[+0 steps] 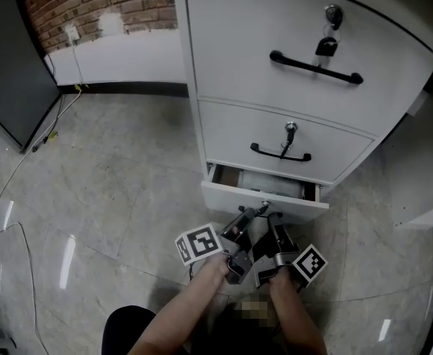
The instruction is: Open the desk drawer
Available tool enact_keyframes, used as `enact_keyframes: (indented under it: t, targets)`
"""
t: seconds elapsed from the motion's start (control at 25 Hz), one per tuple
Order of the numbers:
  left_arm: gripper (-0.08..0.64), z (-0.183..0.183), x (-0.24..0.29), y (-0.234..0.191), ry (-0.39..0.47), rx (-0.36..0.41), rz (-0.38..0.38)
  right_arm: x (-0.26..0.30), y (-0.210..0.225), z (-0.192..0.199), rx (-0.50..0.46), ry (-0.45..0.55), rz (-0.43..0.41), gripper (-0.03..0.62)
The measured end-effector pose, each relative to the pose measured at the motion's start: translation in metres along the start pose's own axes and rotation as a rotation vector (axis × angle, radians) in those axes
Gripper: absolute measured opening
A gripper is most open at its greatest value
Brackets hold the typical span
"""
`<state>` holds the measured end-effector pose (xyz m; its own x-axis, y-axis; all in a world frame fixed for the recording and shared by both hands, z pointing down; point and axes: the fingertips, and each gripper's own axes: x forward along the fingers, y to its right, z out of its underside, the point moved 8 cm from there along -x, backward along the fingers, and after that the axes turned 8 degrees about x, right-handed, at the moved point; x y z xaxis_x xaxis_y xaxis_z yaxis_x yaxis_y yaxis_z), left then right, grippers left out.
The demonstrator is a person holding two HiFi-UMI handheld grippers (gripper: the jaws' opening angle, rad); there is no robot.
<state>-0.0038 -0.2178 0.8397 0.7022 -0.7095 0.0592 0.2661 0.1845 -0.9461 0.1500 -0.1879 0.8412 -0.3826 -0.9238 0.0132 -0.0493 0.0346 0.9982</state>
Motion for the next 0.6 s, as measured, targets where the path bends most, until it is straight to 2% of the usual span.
enact_keyframes:
  t: [0.2,0.4,0.6]
  targets:
    - [0.048,0.011,-0.014,0.001,-0.010,0.007,-0.006,-0.016,0.004,0.008,-0.020,0.000,0.017,0.032]
    - [0.048,0.024,-0.030,-0.005,-0.026,0.004,-0.056,-0.031,0.014,0.019,-0.014,-0.014,0.039,0.032]
    - [0.048,0.034,-0.039,-0.004,-0.042,0.006,-0.047,-0.045,0.016,0.023,-0.034,-0.004,0.039,0.032]
